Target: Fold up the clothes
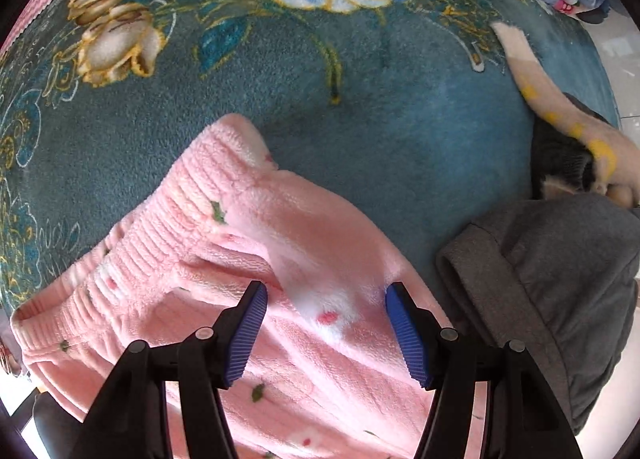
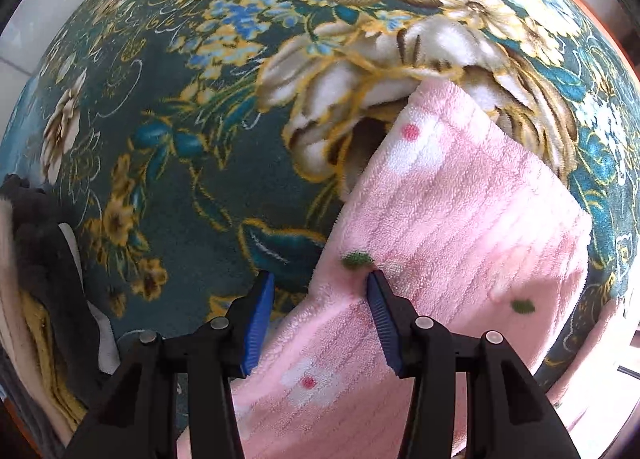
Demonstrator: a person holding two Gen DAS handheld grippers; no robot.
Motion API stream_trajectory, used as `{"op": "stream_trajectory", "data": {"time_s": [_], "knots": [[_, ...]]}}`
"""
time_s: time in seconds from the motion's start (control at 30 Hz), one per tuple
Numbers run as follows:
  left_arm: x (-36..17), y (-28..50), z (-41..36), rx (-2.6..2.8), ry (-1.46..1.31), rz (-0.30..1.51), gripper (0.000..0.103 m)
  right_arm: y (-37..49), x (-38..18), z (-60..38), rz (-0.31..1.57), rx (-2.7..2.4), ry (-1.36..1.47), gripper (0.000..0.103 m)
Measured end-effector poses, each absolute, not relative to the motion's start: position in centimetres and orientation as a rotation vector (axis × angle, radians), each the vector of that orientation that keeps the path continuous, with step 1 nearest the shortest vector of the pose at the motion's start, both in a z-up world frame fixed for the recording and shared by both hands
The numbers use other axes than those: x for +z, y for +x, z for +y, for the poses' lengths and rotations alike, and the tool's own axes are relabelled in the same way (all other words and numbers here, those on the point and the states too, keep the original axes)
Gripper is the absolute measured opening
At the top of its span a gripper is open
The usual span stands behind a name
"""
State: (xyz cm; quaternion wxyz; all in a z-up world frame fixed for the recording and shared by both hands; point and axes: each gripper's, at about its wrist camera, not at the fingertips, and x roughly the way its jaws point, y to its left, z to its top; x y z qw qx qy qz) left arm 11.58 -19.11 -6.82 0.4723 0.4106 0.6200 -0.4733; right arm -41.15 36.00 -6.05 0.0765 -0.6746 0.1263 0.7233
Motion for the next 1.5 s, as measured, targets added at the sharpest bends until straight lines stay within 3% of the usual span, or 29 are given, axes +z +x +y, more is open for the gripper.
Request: {"op": "stream_trajectory", "data": {"time_s": [0.07, 0.17, 0.23, 0.77, 1.17, 1.23, 1.33, 1.5], "knots": [[-7.5, 12.5, -18.8, -1.142, 0.968, 1.565, 0.04, -41.1, -6.1, 36.6, 0.373, 2.152, -2.03, 0.027], [-7.8, 13.7, -18.2, -1.156, 0.938, 1.587, 0.015, -40.8, -6.2, 38.0, 0.423, 2.145, -2.038, 0.01], [-7.4, 14.6, -17.7, -1.199, 0.9, 1.598, 0.008, -40.3, -6.0, 38.9, 0.465, 2.156, -2.048, 0.007], [0.7, 27.3, -8.6, -1.488, 0.538, 1.684, 0.006, -33.4, 3.9, 47.4, 0.863, 2.394, -2.005, 0.006], [3.7, 34.5, -1.2, -1.699, 0.408, 1.625, 0.006, -25.6, 12.8, 56.3, 0.983, 2.683, -1.965, 0.005], [3.2, 35.5, -0.8, -1.705, 0.427, 1.601, 0.006, -23.7, 12.5, 58.2, 0.902, 2.715, -1.977, 0.005], [-0.2, 35.9, -1.2, -1.61, 0.55, 1.602, 0.006, -21.5, 7.8, 59.6, 0.756, 2.591, -2.092, 0.005], [-3.4, 37.0, -1.1, -1.525, 0.59, 1.618, 0.006, -17.9, -0.5, 61.7, 0.821, 2.288, -2.182, 0.005]]}}
